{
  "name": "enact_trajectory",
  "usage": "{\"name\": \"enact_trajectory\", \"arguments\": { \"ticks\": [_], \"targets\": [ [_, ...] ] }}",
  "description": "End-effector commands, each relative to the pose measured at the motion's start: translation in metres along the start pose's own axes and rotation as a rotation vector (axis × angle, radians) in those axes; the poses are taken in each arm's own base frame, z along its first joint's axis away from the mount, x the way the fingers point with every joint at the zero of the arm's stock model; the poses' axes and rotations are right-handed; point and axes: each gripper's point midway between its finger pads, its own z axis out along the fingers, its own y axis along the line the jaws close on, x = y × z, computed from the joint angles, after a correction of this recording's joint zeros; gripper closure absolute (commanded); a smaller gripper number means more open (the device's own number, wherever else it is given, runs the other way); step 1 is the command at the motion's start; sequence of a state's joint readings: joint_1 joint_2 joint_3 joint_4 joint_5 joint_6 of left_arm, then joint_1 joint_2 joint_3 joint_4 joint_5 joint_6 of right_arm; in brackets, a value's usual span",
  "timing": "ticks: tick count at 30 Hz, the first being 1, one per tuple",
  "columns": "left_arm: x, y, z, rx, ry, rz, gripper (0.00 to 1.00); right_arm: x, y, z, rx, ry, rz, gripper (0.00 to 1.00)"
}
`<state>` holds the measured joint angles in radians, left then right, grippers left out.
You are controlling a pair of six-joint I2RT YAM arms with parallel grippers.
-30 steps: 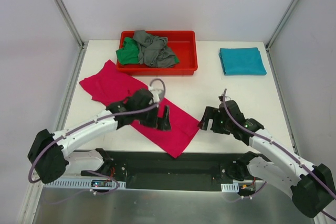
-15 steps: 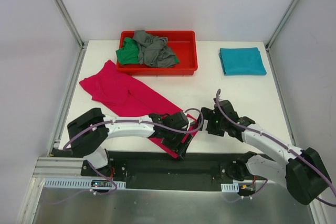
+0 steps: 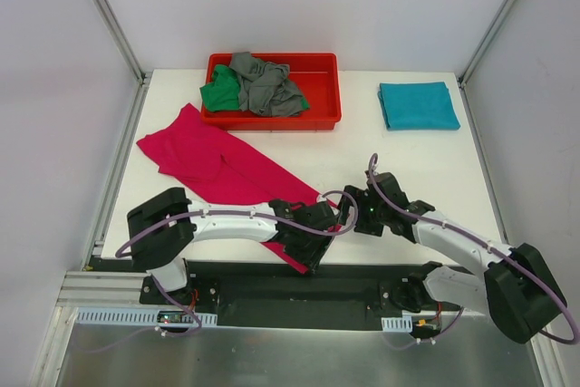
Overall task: Fold and stack the t-shirts
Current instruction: Grab the bottom of the folded rectangular tshirt with both arms
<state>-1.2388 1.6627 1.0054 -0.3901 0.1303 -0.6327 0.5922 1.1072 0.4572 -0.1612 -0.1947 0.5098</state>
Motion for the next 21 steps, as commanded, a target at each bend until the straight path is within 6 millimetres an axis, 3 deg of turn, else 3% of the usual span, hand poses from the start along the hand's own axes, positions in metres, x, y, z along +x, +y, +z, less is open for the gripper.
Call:
{"name": "enact_trajectory", "arguments": {
  "ticks": [1, 10, 15, 18, 21],
  "targets": [
    [-0.005, 0.01, 0.006, -0.112, 0.004, 0.005, 0.5, -0.003, 0.009, 0.003, -0.046, -0.003, 0.011, 0.02],
    [-0.01, 0.011, 0.018, -0.15, 0.021, 0.011, 0.64, -0.001, 0.012, 0.007, -0.06, 0.013, 0.04, 0.01],
    [-0.013, 0.02, 0.019, -0.201, 0.005, 0.002, 0.82, 0.0, 0.014, 0.011, -0.063, 0.03, 0.044, 0.05],
    [-0.016, 0.025, 0.016, -0.233, -0.01, -0.001, 1.0, 0.001, 0.015, 0.015, -0.068, 0.043, 0.049, 0.07],
    [-0.018, 0.026, 0.013, -0.239, -0.02, 0.001, 1.0, 0.002, 0.013, 0.02, -0.057, 0.056, 0.046, 0.12]
  ]
}}
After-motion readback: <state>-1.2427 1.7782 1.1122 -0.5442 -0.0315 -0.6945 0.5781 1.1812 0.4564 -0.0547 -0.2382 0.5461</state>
